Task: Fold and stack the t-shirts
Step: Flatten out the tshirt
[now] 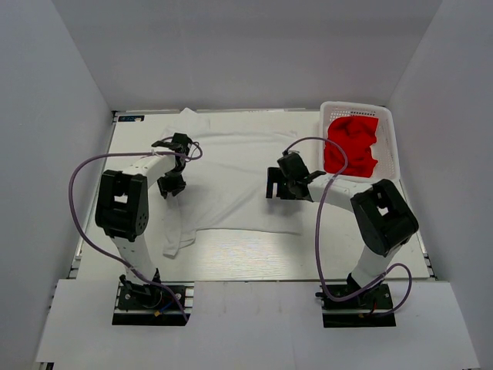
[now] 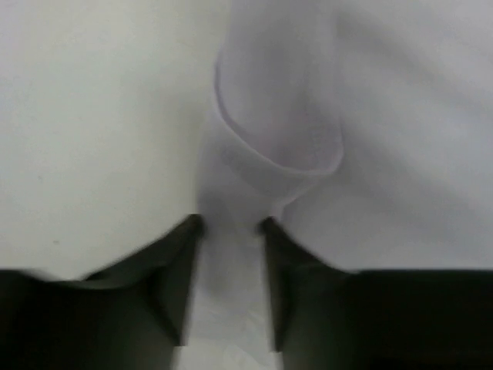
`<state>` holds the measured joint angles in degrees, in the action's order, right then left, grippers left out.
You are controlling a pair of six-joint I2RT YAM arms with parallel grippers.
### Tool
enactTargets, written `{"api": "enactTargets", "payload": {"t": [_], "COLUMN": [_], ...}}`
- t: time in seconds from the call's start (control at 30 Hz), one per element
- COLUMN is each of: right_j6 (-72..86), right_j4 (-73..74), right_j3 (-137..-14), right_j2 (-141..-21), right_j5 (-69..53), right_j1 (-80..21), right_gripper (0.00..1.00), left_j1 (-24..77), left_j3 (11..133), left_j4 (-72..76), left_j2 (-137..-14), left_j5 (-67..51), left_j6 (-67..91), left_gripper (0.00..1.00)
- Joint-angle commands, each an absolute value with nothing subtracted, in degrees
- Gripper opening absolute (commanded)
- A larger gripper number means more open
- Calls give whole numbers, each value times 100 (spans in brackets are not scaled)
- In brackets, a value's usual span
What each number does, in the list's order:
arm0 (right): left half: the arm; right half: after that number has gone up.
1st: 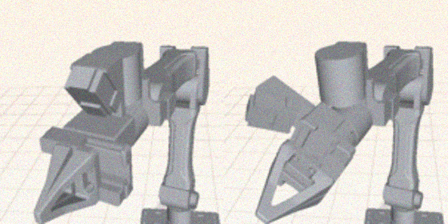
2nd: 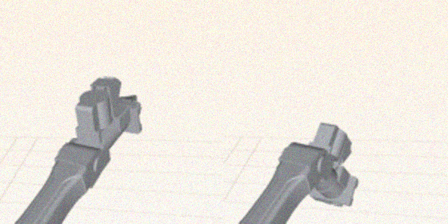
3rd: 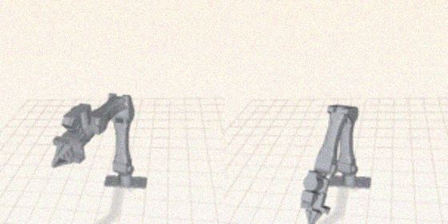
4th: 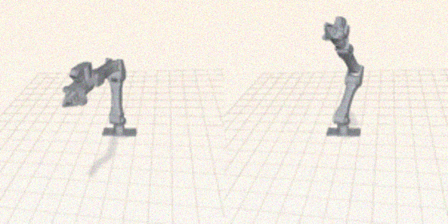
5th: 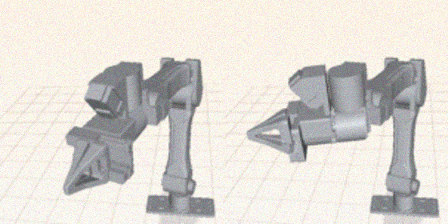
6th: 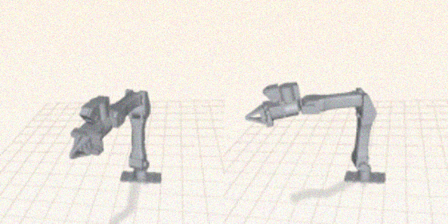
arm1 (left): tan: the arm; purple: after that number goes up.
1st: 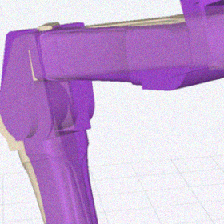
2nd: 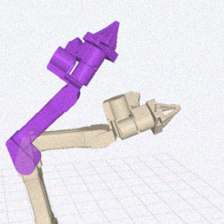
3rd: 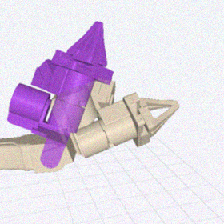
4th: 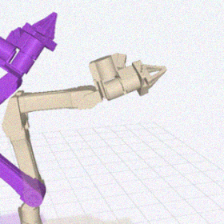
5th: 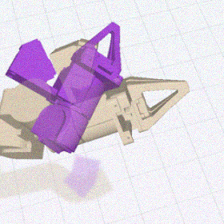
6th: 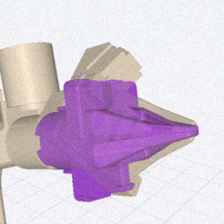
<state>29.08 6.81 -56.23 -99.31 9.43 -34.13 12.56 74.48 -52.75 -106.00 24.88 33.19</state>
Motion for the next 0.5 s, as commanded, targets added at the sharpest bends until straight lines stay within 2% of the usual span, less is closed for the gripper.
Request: {"api": "enactTargets", "payload": {"t": [0.0, 0.03, 0.13, 0.23, 0.27, 0.3, 0.4, 0.47], "right_j6": [3102, 3076, 3102, 3102, 3120, 3129, 3173, 3208], "right_j4": [869, 888, 975, 1011, 1002, 1011, 1072, 1090], "right_j3": [-5739, -5757, -5774, -5739, -5722, -5713, -5678, -5669], "right_j2": [-10116, -10142, -10204, -10178, -10160, -10169, -10134, -10116], "right_j5": [1221, 1213, 1309, 1397, 1406, 1432, 1424, 1424], "right_j1": [-3358, -3331, -3296, -3226, -3226, -3208, -3147, -3085], "right_gripper": [90, 90, 90, 90, 90, 90, 90, 90], "left_j1": [1160, 1160, 1107, 1002, 915, 792, 485, 291], "left_j3": [7436, 7436, 7497, 7348, 7348, 7348, 7295, 7295], "left_j4": [-5580, -5807, -5810, -5888, -6010, -6151, -6538, -6740], "left_j2": [-10661, -10661, -10608, -10459, -10459, -10459, -10581, -10721], "left_j5": [3512, 3690, 3858, 4033, 4112, 4322, 4456, 4518], "left_j6": [3857, 4137, 4201, 4410, 4569, 4753, 5325, 5754], "left_gripper": [40, 32, 26, 15, 3, 1, 2, 11]}}
